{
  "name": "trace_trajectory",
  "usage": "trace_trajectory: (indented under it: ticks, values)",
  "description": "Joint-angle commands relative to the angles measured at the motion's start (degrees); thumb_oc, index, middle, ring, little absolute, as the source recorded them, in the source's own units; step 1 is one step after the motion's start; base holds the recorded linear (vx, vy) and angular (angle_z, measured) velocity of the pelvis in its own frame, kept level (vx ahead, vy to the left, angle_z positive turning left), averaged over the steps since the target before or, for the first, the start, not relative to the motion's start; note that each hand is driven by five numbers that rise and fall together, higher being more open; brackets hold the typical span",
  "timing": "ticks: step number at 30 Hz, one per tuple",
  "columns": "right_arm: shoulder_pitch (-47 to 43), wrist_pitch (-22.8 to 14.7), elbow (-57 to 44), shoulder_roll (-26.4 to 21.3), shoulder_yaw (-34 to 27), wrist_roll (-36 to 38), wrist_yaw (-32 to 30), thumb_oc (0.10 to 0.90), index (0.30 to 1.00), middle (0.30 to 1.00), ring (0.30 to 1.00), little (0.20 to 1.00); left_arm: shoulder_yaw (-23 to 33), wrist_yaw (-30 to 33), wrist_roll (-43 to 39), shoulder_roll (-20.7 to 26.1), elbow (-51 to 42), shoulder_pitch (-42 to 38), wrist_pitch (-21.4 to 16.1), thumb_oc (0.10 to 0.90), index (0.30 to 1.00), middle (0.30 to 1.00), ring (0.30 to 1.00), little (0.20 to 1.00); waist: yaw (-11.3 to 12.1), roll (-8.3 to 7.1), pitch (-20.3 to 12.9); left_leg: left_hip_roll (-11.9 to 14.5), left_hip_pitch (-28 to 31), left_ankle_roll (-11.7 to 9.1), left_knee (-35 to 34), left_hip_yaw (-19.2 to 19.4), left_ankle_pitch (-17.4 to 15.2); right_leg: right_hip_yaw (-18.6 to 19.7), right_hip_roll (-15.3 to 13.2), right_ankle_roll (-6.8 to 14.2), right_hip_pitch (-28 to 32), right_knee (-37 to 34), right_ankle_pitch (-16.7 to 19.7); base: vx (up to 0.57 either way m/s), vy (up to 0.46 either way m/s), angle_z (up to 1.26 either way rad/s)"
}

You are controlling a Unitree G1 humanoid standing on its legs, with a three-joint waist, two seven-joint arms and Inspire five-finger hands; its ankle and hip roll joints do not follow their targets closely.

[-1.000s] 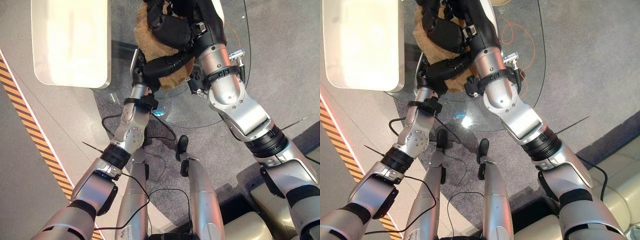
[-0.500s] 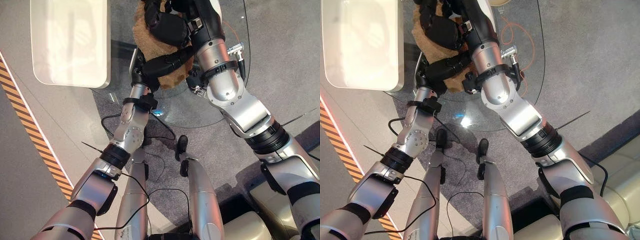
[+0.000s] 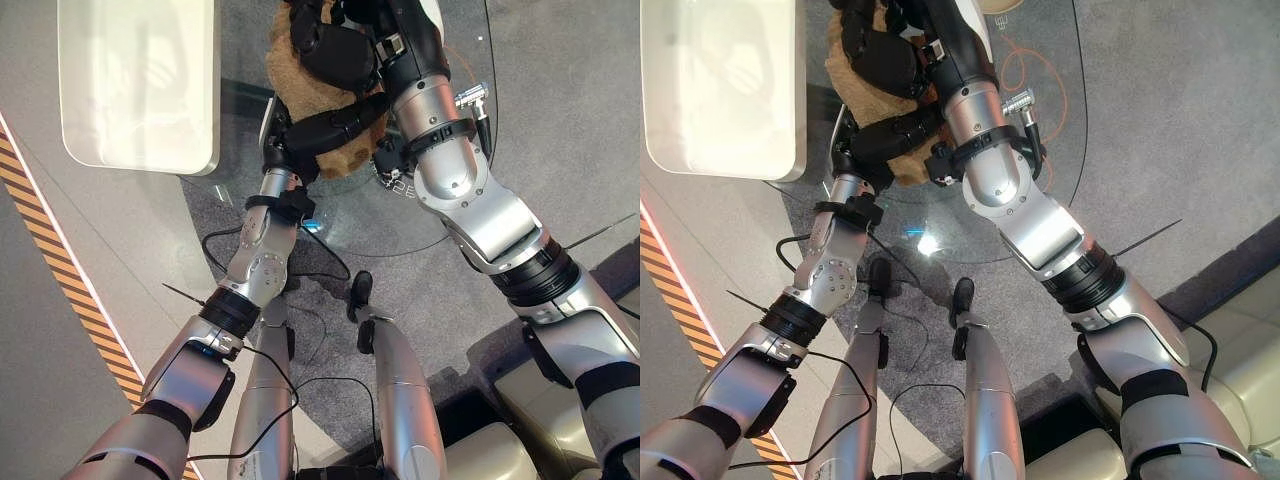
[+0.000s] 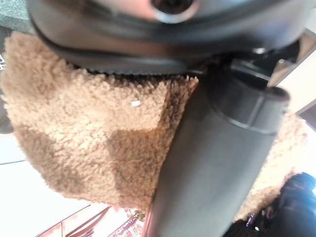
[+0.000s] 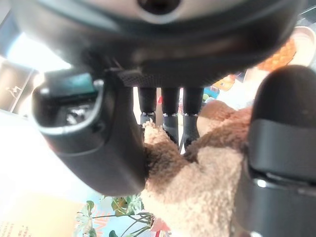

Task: Wipe the table with a cloth and put it in the basket.

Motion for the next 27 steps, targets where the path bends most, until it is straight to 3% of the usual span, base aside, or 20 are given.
trace_trajectory:
  ticks: [1,27]
  values:
    - [-13.50,-5.07,-6.20,-1.35,-5.48,-0.98,-2.22,0.800,0.900,0.900,0.900,0.900,0.30,-6.13,0.43,-1.53,-7.85,-3.70,-3.30,0.100,0.300,0.300,0.300,0.200,0.95,-2.82,-1.38,-3.18,2.85,4.03,6.21,6.78,-8.26,0.67,5.63,-0.17,6.08,-12.46,7.28,0.00,0.000,0.00]
    - [-15.83,-1.46,-3.33,-2.85,-2.67,-3.69,-0.77,0.800,0.900,0.900,0.900,0.900,0.20,-7.28,-0.82,-0.85,-7.84,-4.04,-2.34,0.100,0.300,0.300,0.300,0.200,1.67,-4.55,-1.38,-2.85,2.27,3.90,7.36,6.10,-8.92,0.06,6.01,-0.35,6.36,-11.99,6.99,0.00,-0.001,0.00]
